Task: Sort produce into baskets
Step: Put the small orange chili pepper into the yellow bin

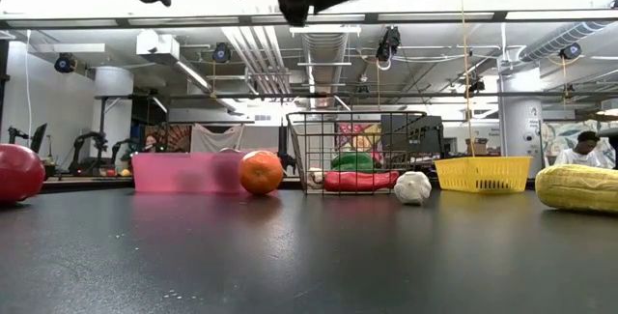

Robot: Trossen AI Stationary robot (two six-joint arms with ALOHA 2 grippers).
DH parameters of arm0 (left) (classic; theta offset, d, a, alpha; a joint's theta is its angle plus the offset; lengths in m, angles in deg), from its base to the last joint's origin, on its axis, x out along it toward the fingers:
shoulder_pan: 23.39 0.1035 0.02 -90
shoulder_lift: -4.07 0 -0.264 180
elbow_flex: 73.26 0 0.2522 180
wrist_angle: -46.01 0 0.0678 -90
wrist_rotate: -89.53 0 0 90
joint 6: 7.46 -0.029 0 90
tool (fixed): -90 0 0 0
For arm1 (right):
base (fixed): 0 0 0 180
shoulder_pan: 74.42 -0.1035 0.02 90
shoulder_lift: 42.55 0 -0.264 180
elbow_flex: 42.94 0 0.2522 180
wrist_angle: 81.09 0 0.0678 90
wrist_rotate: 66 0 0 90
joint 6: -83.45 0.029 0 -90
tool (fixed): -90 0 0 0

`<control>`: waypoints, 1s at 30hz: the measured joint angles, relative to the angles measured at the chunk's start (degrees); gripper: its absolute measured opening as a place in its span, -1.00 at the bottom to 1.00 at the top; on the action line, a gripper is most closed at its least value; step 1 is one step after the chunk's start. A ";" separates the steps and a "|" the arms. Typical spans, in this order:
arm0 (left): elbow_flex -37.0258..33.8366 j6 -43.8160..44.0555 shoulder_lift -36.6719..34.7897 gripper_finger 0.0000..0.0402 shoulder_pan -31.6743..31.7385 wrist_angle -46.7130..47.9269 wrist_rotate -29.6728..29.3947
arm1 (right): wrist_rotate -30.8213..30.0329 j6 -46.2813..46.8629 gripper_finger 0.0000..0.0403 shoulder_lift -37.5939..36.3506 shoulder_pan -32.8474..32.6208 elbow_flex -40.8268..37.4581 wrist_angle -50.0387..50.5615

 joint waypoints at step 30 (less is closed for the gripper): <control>2.23 13.94 -4.50 -0.24 -0.37 36.51 -5.84 | -11.71 34.93 -0.94 -0.65 44.47 27.43 83.21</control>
